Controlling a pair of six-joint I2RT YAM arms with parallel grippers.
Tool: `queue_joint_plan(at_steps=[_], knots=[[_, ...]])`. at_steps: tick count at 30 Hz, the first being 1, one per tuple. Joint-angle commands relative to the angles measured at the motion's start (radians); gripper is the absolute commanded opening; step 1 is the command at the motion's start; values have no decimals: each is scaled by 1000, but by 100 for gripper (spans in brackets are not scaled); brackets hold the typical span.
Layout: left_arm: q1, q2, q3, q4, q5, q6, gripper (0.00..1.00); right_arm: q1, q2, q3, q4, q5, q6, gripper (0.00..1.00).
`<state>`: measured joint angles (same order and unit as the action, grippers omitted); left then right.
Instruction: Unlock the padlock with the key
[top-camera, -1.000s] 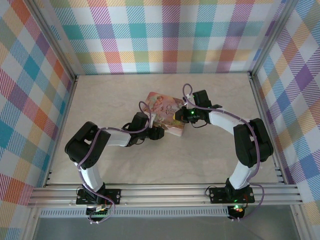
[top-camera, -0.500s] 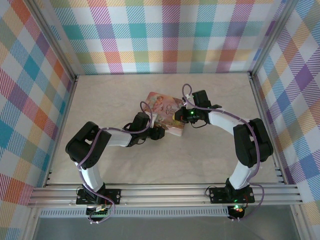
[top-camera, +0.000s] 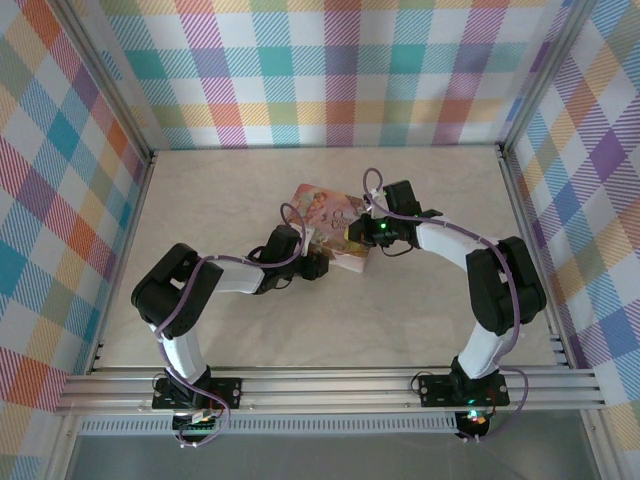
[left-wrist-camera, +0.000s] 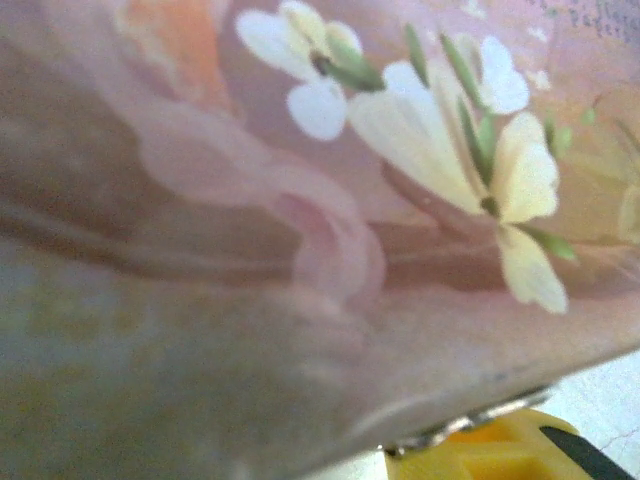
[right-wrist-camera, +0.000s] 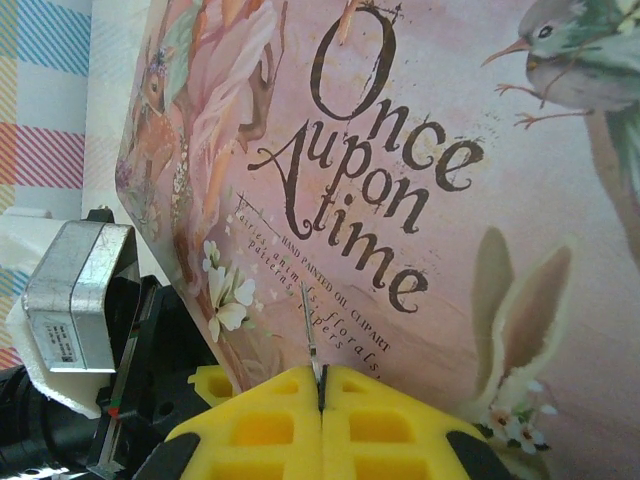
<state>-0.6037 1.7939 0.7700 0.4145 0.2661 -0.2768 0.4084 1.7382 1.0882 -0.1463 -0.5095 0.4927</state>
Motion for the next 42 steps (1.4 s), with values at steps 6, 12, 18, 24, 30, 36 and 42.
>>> queue_joint_plan(at_steps=[6, 12, 18, 24, 30, 36, 42], knots=[[-17, -17, 40, 14, -27, -24, 31, 10, 23, -31, -63, 43, -2, 0], [-18, -30, 40, 9, -24, -44, 26, 13, 10, -34, -54, 49, -2, 0], [-19, -72, 49, -35, 0, -102, 23, 13, -73, -64, 20, 68, -22, 0], [-18, -111, 90, -137, 43, -170, 21, 16, -193, -141, 94, 104, -71, 0], [-18, -125, 174, -287, 95, -232, 17, 44, -335, -250, 143, 153, -146, 0], [-18, -126, 249, -401, 134, -285, 14, 92, -463, -368, 199, 216, -199, 0], [-16, -119, 319, -501, 167, -338, 13, 138, -508, -490, 311, 271, -239, 0]])
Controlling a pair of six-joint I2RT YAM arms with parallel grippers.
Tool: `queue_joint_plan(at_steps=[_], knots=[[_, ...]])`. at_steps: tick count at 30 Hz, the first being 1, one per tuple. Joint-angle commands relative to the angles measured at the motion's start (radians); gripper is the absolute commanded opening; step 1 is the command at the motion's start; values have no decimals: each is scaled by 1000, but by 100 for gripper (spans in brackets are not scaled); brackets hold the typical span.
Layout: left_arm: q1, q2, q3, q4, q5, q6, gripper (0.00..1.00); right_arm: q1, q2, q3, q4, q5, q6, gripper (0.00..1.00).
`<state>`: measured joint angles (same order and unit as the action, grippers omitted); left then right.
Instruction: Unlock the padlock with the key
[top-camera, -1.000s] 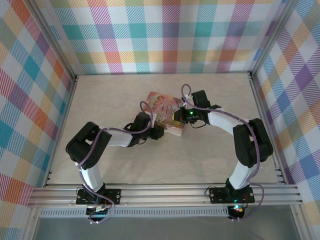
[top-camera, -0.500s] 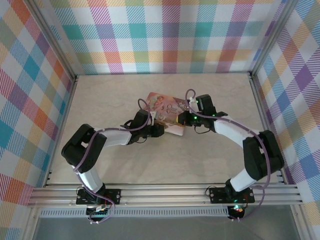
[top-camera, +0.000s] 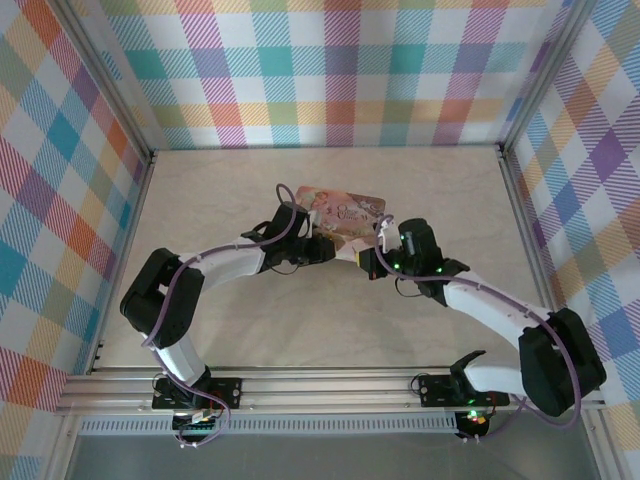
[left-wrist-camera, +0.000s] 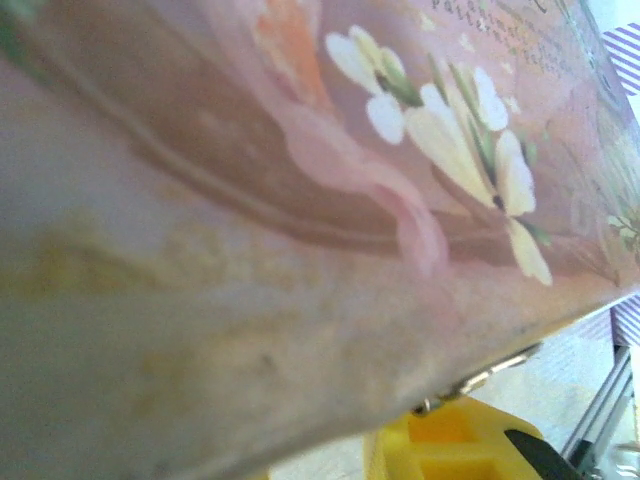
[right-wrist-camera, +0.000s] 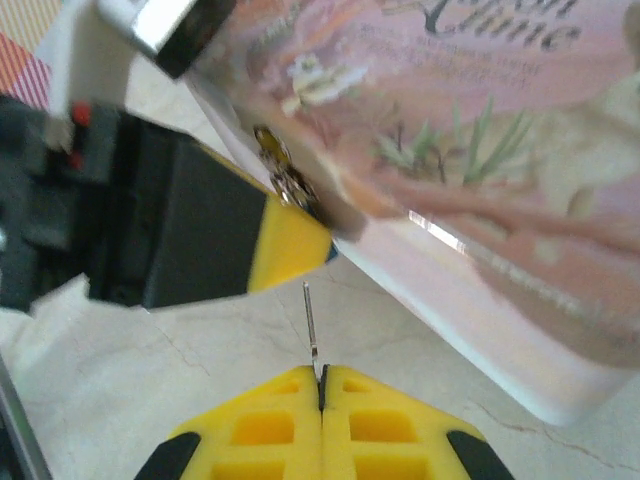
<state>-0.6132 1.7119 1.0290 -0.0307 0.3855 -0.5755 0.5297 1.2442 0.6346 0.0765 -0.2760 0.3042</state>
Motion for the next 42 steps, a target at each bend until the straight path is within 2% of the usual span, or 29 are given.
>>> queue_joint_plan(at_steps=[1, 21, 42], knots=[[-7, -35, 72, -76, 50, -43, 13, 24, -13, -44, 96, 42, -57, 0], [-4, -32, 139, -170, 111, -87, 12, 144, 137, -67, 231, 151, -167, 0], [-5, -34, 146, -186, 103, -92, 12, 156, 196, -69, 339, 162, -153, 0]])
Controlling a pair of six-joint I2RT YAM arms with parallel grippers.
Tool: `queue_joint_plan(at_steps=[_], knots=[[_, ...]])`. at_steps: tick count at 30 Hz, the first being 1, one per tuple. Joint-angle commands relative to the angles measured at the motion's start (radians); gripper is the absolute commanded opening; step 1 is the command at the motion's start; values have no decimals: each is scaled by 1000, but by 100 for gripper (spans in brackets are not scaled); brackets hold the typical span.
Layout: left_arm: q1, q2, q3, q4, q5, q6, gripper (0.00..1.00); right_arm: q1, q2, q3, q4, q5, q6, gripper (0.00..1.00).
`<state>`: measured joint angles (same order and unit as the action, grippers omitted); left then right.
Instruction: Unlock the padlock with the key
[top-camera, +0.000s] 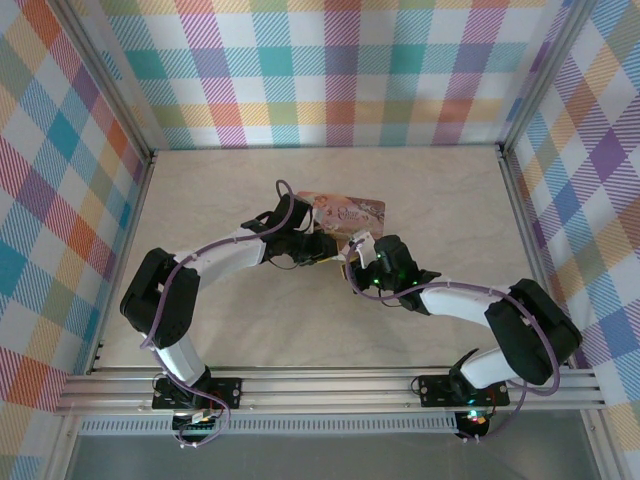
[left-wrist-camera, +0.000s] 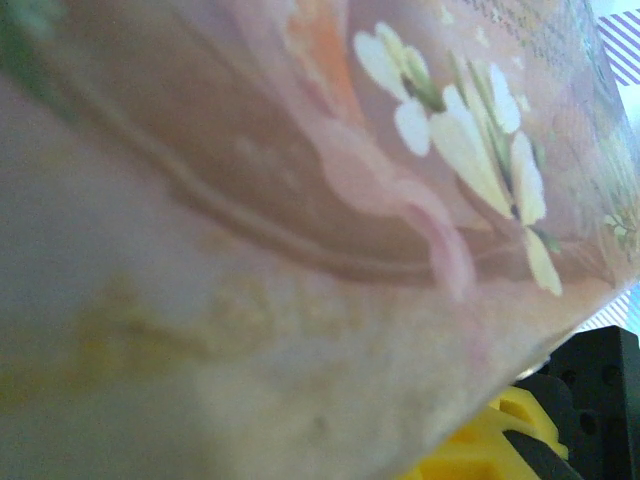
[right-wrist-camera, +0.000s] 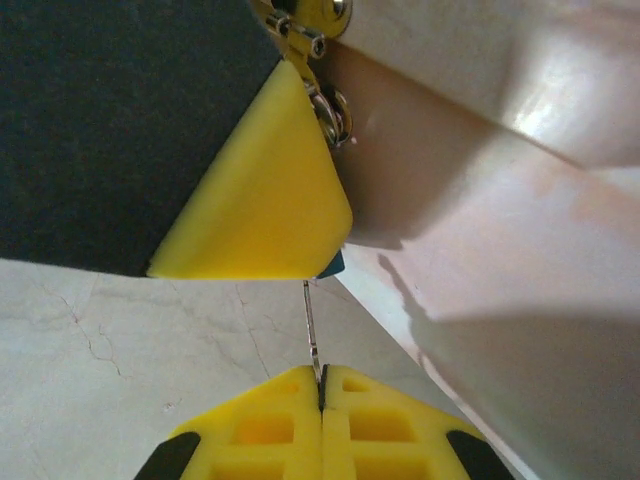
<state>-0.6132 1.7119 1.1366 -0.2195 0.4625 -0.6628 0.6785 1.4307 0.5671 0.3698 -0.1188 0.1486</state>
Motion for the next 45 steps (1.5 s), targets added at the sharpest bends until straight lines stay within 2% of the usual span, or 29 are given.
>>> queue_joint_plan(at_steps=[1, 45], knots=[[-4, -34, 38, 4, 27, -2, 12, 7, 10, -1, 49, 6, 4, 0], [-5, -45, 35, 8, 45, -42, 11, 7, 5, -69, 212, 24, 47, 0]])
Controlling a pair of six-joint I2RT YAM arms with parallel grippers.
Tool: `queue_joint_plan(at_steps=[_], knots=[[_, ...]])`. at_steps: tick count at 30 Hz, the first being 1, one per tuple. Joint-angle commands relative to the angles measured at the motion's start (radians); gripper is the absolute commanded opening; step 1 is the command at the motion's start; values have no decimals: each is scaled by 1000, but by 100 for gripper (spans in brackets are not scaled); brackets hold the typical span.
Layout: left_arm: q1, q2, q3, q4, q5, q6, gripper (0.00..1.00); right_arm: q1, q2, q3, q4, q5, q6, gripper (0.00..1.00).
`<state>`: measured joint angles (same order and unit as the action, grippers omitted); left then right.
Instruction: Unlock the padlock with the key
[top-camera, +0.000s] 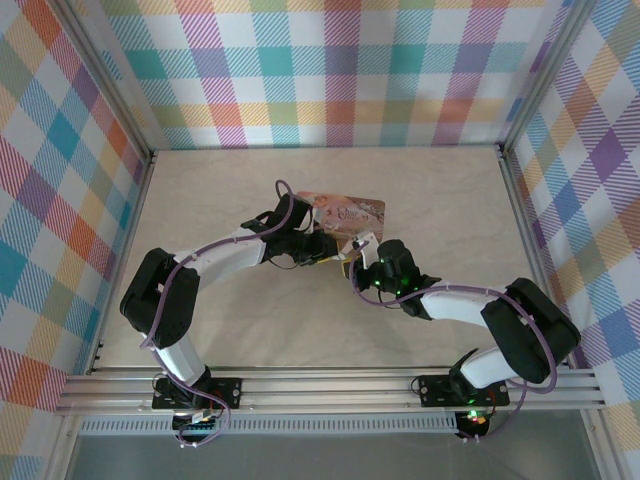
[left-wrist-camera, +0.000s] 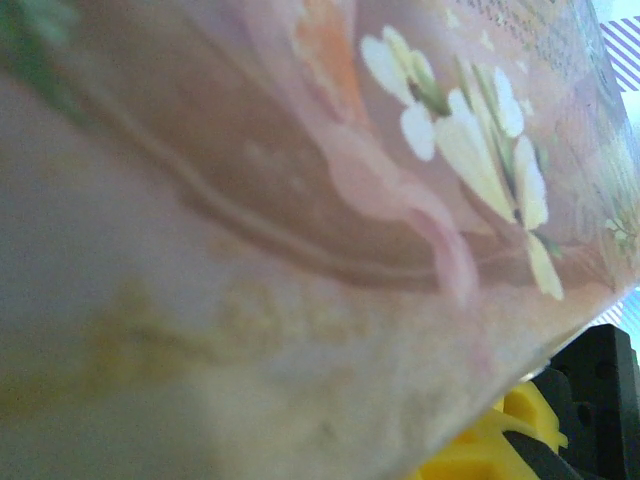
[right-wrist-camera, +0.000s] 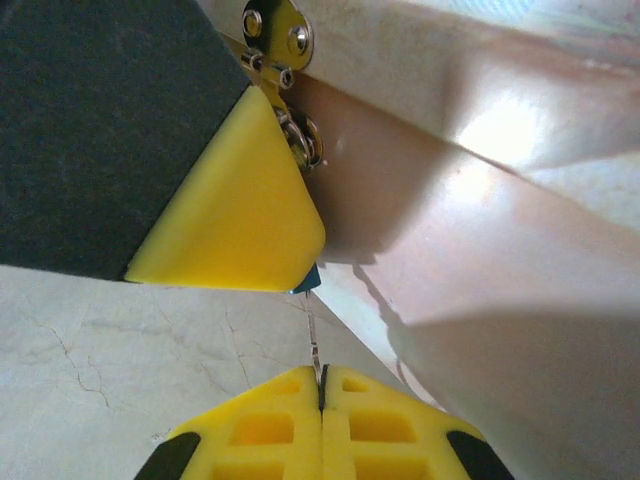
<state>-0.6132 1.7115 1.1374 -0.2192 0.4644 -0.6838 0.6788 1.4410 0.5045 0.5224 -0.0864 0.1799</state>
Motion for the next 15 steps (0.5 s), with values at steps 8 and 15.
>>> queue_joint_plan(at_steps=[8, 15], knots=[[-5, -44, 33, 7, 43, -25, 11, 6, 2, -10, 73, -27, 15, 0], [-5, -43, 35, 9, 43, -26, 11, 7, 14, -9, 67, -45, 15, 0]])
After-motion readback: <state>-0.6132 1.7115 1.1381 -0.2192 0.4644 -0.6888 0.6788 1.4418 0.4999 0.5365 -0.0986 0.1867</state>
